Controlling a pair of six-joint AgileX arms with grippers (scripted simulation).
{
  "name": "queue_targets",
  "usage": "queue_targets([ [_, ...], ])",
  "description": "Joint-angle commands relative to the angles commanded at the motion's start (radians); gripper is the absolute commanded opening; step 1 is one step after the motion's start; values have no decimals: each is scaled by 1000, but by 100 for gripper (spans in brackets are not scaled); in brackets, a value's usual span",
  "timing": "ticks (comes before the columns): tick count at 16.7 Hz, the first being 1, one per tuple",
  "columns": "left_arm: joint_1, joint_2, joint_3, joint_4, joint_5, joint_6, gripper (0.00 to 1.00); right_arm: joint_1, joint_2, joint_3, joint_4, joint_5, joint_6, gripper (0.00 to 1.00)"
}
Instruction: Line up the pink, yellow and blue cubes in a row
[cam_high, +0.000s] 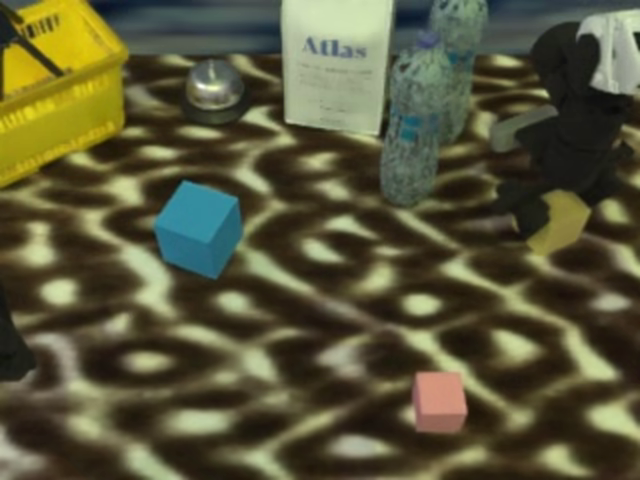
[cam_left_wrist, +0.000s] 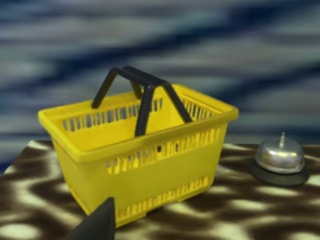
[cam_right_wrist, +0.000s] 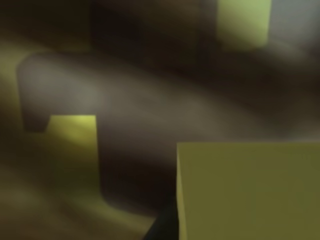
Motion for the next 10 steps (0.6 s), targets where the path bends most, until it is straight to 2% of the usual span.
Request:
queue_targets([
  [3,0,0,0,0,0,0,100,0,-12,35,-42,0,1,0],
  [7,0,0,0,0,0,0,100,6,-56,127,-194,-1,0,0],
  [10,0,0,0,0,0,0,100,9,-73,152,-226,-1,-2,0],
])
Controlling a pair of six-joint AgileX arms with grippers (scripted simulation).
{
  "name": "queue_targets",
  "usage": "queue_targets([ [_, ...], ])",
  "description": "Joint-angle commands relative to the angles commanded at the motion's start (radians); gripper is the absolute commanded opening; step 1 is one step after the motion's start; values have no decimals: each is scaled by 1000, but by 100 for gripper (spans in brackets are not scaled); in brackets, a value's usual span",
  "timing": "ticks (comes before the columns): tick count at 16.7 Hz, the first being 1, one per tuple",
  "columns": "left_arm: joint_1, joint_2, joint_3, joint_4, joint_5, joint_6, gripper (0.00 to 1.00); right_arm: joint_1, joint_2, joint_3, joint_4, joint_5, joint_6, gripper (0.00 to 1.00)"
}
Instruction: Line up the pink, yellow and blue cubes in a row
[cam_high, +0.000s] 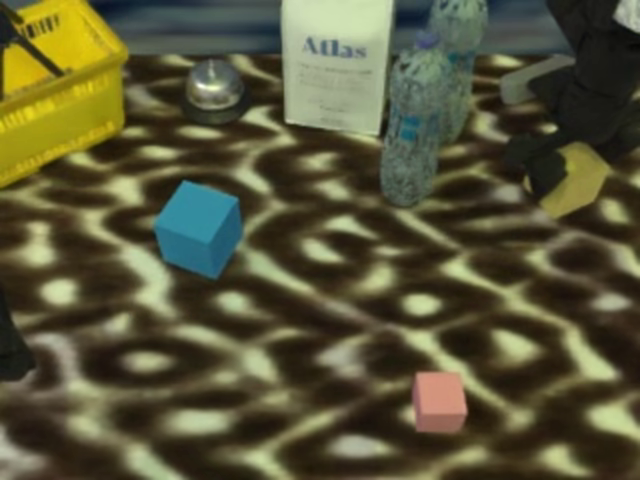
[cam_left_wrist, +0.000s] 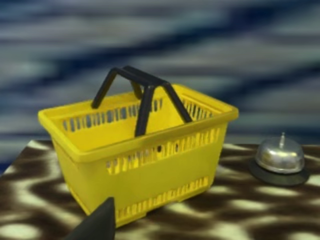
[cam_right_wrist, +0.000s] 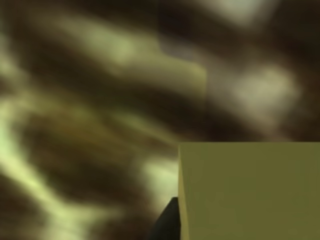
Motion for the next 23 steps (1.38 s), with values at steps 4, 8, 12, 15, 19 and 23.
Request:
queue_targets([
  [4,0,0,0,0,0,0,100,5,-1,-7,4,0,15,0],
  [8,0,0,0,0,0,0,100,102,-46,-69,22,3,164,0],
  [12,0,0,0,0,0,0,100,266,-131,-198,51,5,444,0],
  [15,0,0,0,0,0,0,100,409,-205,-315,76,5,702,0],
  [19,0,0,0,0,0,0,100,586,-307,-454,115,7,1002,0],
  [23,0,0,0,0,0,0,100,691,-383,-539,149,13,1149,0],
])
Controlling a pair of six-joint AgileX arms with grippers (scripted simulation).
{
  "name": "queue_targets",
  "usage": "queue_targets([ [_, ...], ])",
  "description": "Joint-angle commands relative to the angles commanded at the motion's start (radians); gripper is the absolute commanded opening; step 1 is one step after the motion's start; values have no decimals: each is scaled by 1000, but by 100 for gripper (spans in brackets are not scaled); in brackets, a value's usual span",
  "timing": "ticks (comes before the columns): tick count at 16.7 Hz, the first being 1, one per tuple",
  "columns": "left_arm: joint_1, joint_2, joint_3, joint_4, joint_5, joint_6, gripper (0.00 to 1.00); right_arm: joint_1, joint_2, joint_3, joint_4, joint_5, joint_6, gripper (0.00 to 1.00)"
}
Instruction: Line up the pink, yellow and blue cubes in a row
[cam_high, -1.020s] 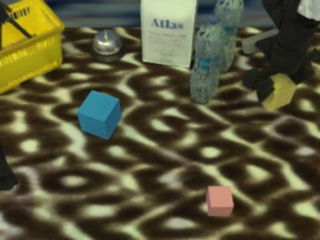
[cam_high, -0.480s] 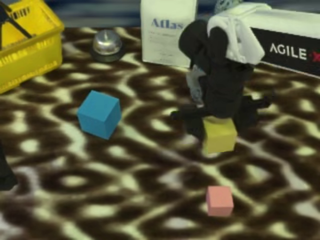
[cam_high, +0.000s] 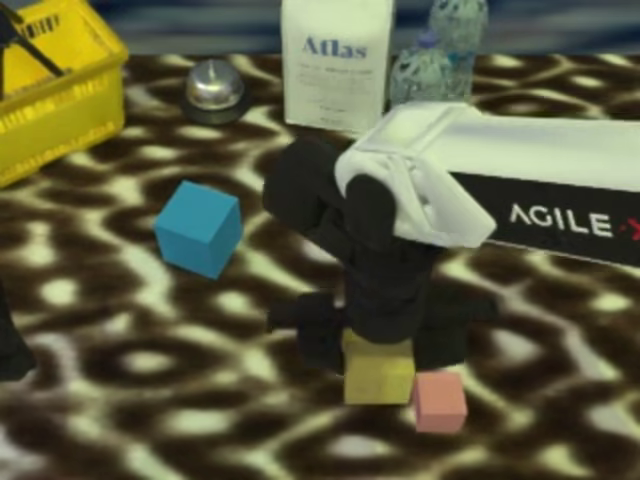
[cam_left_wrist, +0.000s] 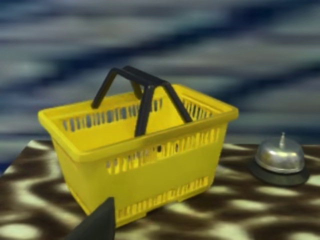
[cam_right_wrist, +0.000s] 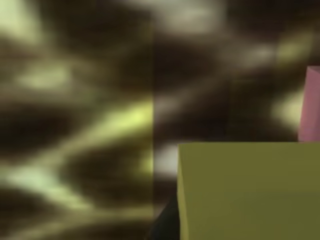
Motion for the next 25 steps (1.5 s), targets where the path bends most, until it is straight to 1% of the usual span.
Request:
queue_targets([
  [7,0,0,0,0,0,0,100,5,3,-17,19,0,12,0],
  [13,0,0,0,0,0,0,100,11,82,-137,227,1,17,0],
  [18,0,0,0,0,0,0,100,13,95,-153,251,2,17,0],
  [25,0,0,0,0,0,0,100,13,95,-153,251,2,17,53],
])
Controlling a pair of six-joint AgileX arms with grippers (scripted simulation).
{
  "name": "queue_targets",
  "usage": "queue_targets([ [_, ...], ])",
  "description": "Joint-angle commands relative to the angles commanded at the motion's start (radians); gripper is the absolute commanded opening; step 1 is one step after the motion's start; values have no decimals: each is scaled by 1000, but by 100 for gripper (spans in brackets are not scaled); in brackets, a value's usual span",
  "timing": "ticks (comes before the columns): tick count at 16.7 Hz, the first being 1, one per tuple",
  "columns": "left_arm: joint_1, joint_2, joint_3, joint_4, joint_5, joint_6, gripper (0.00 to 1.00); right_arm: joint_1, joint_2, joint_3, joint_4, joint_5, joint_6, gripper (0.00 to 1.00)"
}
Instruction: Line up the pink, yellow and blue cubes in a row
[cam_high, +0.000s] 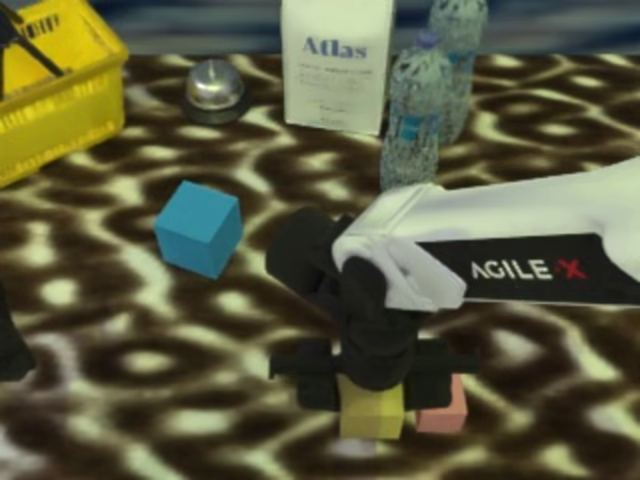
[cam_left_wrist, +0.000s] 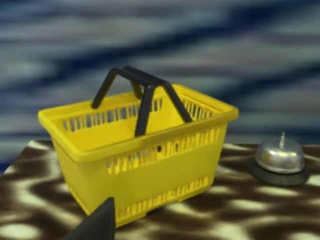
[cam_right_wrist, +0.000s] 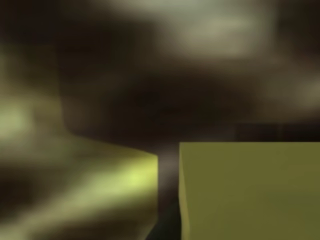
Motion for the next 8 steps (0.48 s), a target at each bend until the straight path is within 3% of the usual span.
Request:
queue_targets([
  [6,0,0,0,0,0,0,100,0,0,0,0,0,0,98],
  [8,0,0,0,0,0,0,100,0,0,0,0,0,0,100],
])
